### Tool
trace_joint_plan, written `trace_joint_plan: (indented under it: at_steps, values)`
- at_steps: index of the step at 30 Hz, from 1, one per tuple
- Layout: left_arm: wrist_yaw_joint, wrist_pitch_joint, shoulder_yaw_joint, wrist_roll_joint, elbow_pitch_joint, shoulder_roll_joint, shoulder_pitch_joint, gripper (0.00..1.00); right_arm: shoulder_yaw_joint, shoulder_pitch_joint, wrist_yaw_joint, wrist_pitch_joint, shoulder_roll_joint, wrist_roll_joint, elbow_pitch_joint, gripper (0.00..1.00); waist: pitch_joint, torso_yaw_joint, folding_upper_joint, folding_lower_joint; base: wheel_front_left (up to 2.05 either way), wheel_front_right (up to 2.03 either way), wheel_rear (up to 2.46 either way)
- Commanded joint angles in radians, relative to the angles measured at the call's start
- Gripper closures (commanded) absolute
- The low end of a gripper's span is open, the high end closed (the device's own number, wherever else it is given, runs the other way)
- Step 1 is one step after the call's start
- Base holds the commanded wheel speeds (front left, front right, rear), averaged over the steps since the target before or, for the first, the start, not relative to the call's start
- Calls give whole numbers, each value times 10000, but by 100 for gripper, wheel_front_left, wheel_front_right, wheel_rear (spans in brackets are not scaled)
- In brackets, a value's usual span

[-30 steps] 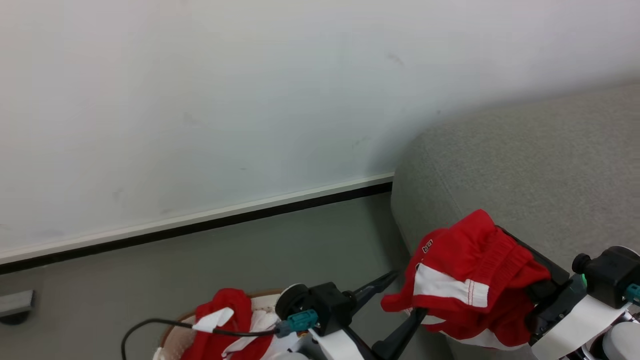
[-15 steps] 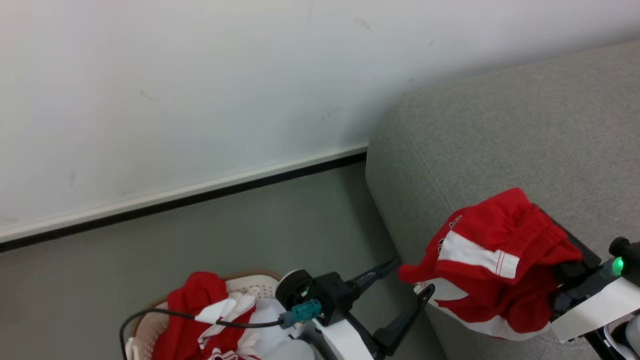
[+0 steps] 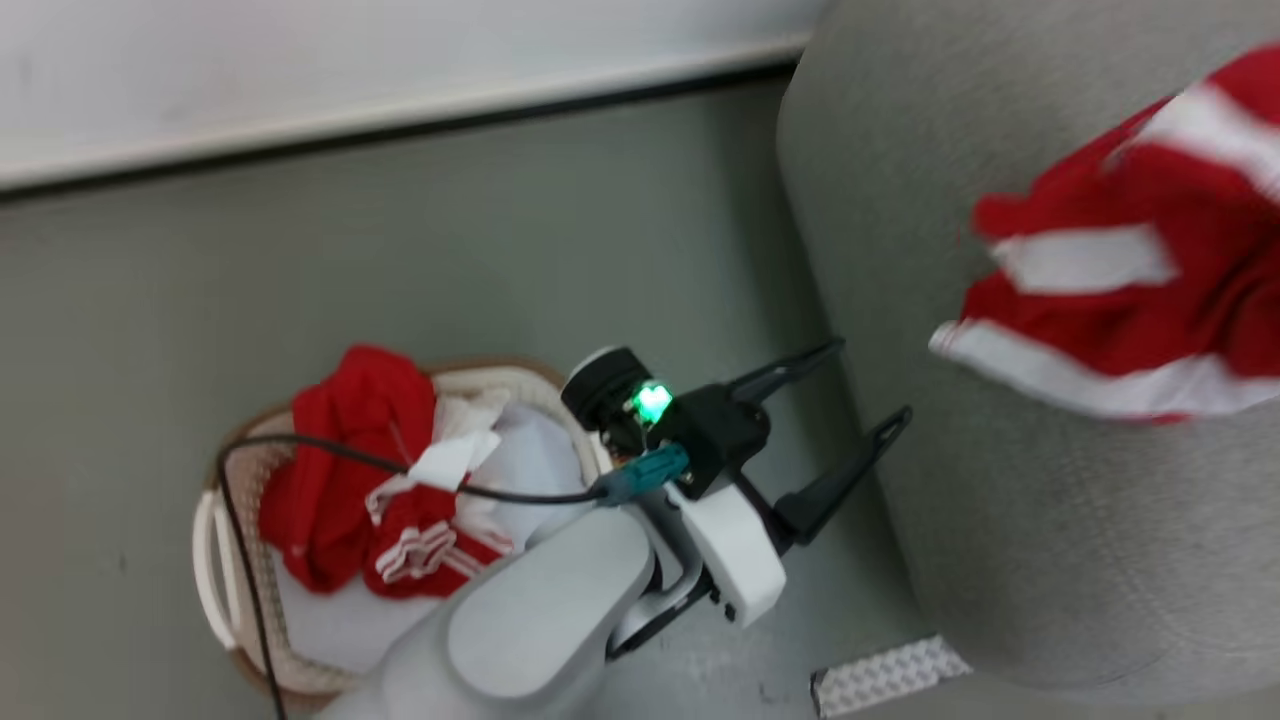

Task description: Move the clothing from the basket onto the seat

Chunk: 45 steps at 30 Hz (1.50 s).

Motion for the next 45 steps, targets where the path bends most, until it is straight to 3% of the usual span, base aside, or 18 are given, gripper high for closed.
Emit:
trace_joint_plan:
  at_steps: [1, 9, 15, 19, 24, 29, 31, 32, 45]
  values:
    - [14, 27, -4, 122, -5, -12, -348, 0, -255, -584, -21, 14, -202, 221, 312, 100, 1395, 745, -1, -2, 0, 0, 0]
    - [276, 240, 205, 412, -310, 187, -1155, 0, -1664, -3581, -21, -35, -1551, -4, 2474, 100, 2893, 1468, -1, -2, 0, 0, 0]
    - [549, 264, 267, 402, -656, 357, -1010, 0, -2303, -5614, -21, -60, -2130, -152, 4264, 100, 3412, 1776, -1, -2, 0, 0, 0]
    - [847, 210, 365, 242, -934, 389, -691, 0, -2203, -6148, -21, -223, -1731, -423, 5370, 100, 3652, 1873, -1, -2, 0, 0, 0]
    - [1154, 237, 384, 211, -1128, 514, -366, 0, -2119, -5702, -23, -479, -881, -452, 6662, 100, 3790, 1923, -1, -2, 0, 0, 0]
    - [1387, 184, 540, 44, -1242, 724, -55, 0, -1898, -5005, -22, -617, -264, -532, 7041, 100, 3571, 1791, -1, -2, 0, 0, 0]
    - [1432, 141, 633, -78, -1252, 776, 75, 0, -1748, -4646, -23, -614, -253, -662, 6838, 39, 3345, 1700, -1, -2, 0, 0, 0]
    - [1447, 98, 677, -153, -1254, 799, 126, 0, -1827, -4492, -23, -618, -264, -654, 6764, 0, 3223, 1664, -1, -2, 0, 0, 0]
    - [1298, -394, 1223, -972, -507, 736, 1362, 0, -2326, -788, -22, -600, 677, -1910, 4761, 0, 512, 1526, -1, -2, 0, 0, 0]
